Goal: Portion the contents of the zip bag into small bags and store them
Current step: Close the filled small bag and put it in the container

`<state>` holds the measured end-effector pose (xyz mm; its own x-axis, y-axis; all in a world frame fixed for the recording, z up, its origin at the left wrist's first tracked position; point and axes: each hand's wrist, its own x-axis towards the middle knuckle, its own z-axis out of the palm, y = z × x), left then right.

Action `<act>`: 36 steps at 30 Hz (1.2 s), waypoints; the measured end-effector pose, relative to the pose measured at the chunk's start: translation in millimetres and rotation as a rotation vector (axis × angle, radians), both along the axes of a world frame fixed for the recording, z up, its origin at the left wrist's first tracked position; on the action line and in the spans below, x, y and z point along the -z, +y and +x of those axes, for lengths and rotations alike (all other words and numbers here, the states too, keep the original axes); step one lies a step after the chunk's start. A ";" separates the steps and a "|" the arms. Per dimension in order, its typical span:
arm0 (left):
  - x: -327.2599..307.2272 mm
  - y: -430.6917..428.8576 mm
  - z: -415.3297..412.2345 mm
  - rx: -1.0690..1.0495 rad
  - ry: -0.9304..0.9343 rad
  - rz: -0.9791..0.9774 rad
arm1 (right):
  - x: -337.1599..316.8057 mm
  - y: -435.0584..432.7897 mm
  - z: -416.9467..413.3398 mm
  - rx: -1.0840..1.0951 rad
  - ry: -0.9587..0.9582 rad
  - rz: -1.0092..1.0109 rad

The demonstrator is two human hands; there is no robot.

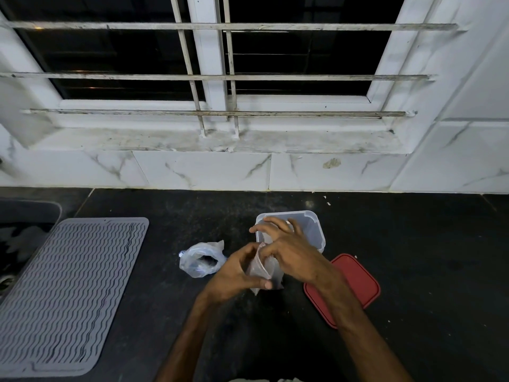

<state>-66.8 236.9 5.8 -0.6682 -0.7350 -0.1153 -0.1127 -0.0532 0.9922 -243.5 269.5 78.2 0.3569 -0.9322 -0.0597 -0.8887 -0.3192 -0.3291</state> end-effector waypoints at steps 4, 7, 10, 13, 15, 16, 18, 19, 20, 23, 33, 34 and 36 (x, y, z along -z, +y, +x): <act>2.1 2.3 -8.0 -0.164 -0.029 -0.043 | -0.2 4.7 4.0 0.030 0.045 0.110; 6.8 3.0 -12.0 -0.233 -0.041 -0.097 | 7.3 8.2 7.2 0.017 0.043 0.193; 8.5 6.2 -15.1 -0.209 -0.047 -0.122 | 12.2 8.4 6.2 0.010 0.045 0.278; 10.5 8.2 -17.4 -0.175 -0.102 -0.136 | 13.2 8.2 3.6 0.026 0.054 0.383; 12.3 7.6 -17.8 -0.125 -0.199 -0.169 | 11.5 9.3 4.1 0.041 0.033 0.460; 14.6 7.2 -18.0 -0.109 -0.243 -0.186 | 11.4 9.5 5.0 0.047 0.022 0.478; 18.0 8.3 -17.3 -0.119 -0.267 -0.236 | 14.3 9.4 6.0 0.058 0.021 0.447; 18.9 9.5 -16.3 -0.119 -0.244 -0.260 | 16.9 8.4 5.4 0.071 0.036 0.403; 19.1 11.1 -15.4 -0.110 -0.214 -0.263 | 18.7 6.8 4.5 0.088 0.055 0.360; 18.6 15.6 -13.8 -0.135 -0.154 -0.261 | 17.8 1.2 1.8 0.129 0.102 0.299; 10.7 26.3 -20.1 -0.173 -0.195 -0.331 | 21.9 -7.4 -3.8 0.134 0.164 0.206; 10.7 28.2 -22.2 -0.171 -0.184 -0.331 | 21.6 -9.0 -3.7 0.136 0.162 0.200; 11.9 30.2 -25.5 -0.175 -0.165 -0.326 | 22.2 -9.7 -3.9 0.143 0.116 0.177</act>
